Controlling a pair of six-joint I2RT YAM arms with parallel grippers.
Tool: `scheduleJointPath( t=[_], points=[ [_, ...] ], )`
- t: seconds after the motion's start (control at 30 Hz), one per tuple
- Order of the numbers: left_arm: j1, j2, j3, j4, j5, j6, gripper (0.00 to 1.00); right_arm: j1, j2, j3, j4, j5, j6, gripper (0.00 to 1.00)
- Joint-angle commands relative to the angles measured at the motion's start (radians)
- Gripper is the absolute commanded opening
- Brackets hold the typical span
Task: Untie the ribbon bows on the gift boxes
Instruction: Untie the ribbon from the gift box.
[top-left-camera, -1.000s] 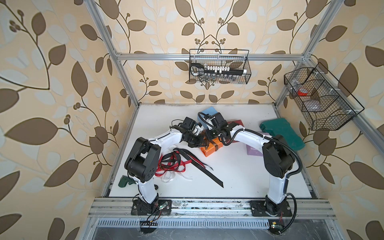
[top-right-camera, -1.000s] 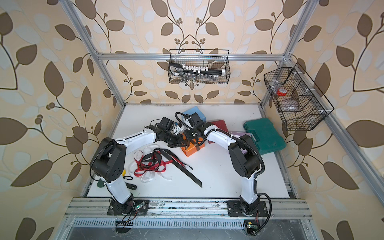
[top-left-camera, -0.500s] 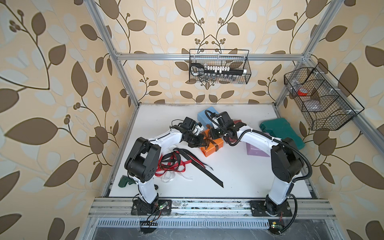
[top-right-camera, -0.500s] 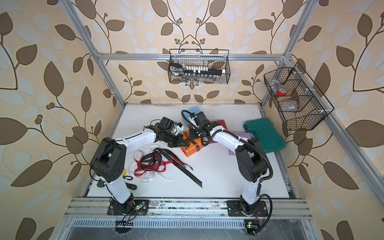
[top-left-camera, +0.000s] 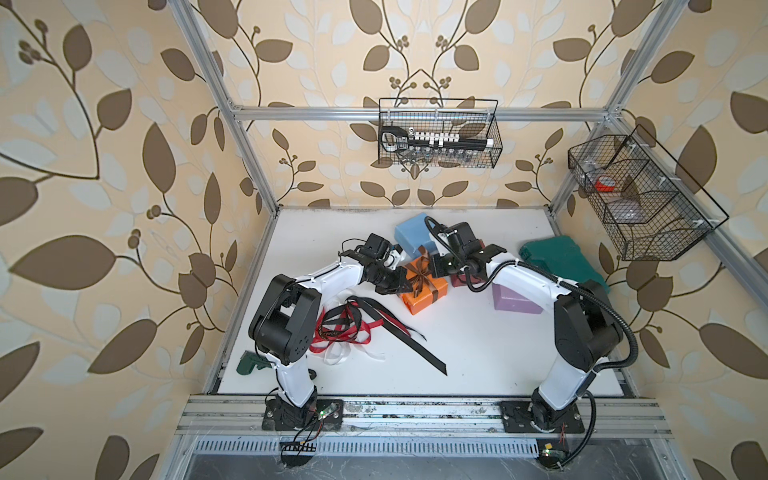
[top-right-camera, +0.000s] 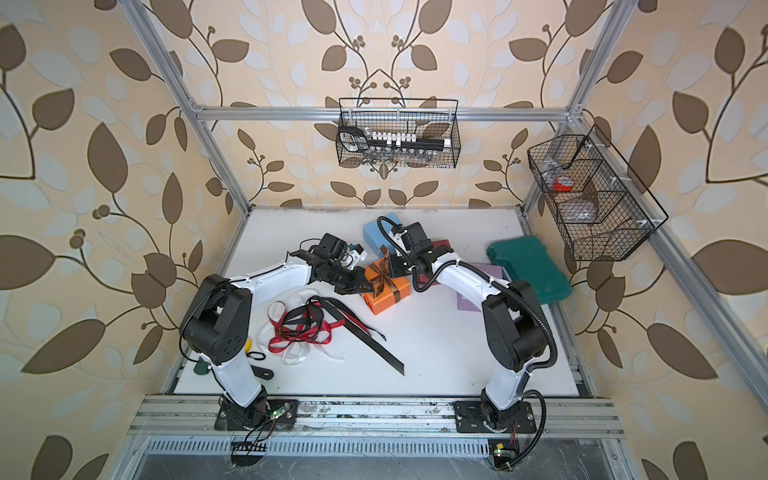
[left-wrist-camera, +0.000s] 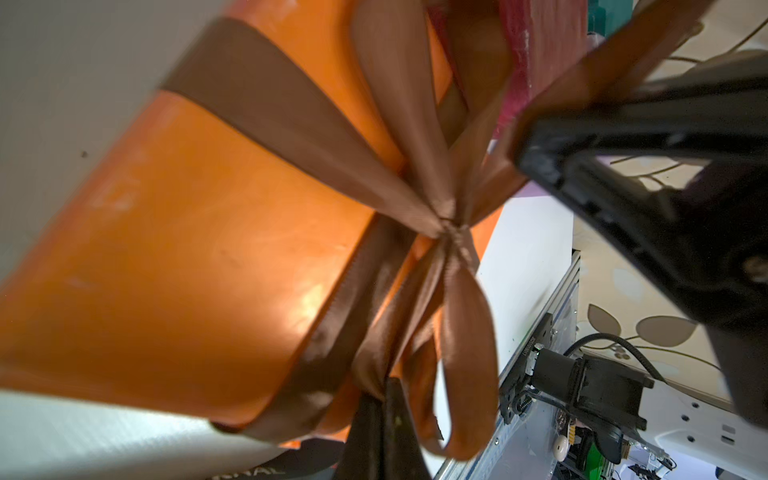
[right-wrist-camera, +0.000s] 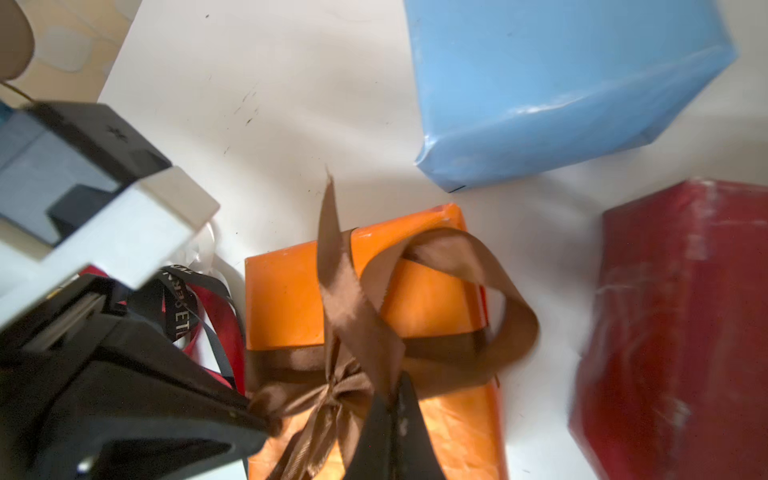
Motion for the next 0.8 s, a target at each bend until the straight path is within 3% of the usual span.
scheduleJointPath(
  t=[0.0, 0.5, 0.77],
  points=[
    [0.041, -0.058, 0.009, -0.047, -0.032, 0.042, 0.0, -0.053, -0.055, -0.055, 0.007, -0.007, 0.017, 0.0],
    [0.207, -0.173, -0.069, -0.119, -0.067, 0.091, 0.0, -0.233, -0.166, -0.188, 0.026, -0.032, 0.049, 0.0],
    [0.32, -0.258, -0.133, -0.092, -0.098, 0.038, 0.0, -0.297, -0.208, -0.242, 0.029, -0.019, 0.067, 0.0]
  ],
)
